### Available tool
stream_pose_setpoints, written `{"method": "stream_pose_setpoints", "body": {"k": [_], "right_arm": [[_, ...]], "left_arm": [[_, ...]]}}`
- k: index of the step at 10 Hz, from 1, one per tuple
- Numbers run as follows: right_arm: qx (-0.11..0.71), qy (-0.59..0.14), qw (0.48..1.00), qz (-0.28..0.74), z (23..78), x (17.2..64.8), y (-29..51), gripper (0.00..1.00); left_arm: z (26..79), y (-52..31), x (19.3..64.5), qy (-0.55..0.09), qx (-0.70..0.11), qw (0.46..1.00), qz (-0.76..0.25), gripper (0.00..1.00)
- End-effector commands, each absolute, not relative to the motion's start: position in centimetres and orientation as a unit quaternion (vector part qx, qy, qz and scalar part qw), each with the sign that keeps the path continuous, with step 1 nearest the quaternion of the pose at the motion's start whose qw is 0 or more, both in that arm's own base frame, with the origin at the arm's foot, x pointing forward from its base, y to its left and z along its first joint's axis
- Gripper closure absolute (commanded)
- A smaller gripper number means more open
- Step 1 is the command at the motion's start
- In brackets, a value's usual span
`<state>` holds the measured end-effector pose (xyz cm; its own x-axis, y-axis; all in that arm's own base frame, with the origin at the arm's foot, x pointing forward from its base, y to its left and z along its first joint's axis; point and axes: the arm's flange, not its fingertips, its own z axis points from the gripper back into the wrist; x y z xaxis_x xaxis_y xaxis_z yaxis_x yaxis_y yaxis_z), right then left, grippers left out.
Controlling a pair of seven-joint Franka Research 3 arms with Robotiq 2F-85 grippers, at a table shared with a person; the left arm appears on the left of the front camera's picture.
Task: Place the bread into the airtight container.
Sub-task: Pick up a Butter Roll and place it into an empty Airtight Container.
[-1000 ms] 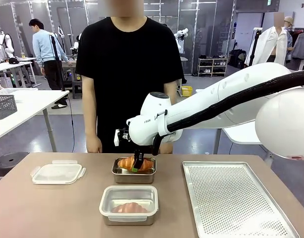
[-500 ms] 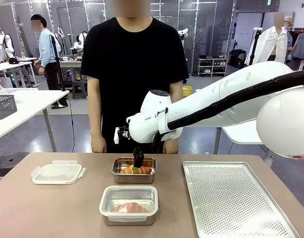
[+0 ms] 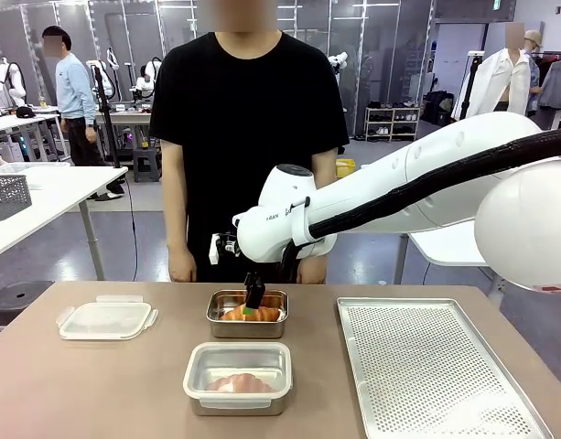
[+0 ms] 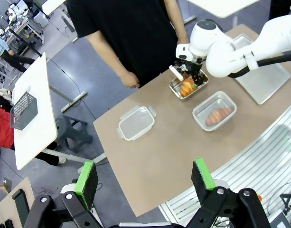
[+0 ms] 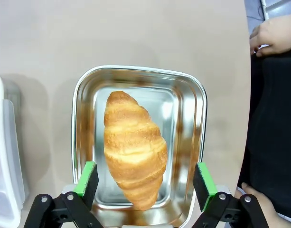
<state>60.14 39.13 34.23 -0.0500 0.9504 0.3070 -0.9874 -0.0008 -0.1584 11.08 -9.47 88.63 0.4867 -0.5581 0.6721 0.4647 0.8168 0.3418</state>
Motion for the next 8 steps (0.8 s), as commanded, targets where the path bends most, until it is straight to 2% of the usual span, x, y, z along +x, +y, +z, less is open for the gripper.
{"method": "stream_pose_setpoints", "body": {"k": [1,8], "right_arm": [[0.053,-0.168,0.687,0.704,34.28,60.23,39.02,0.00],[0.053,-0.168,0.687,0.704,34.28,60.23,39.02,0.00]], "left_arm": [[88.86,-9.62,10.00,-0.420,0.053,0.855,-0.299,0.00],[88.86,-9.62,10.00,-0.420,0.053,0.855,-0.299,0.00]]}}
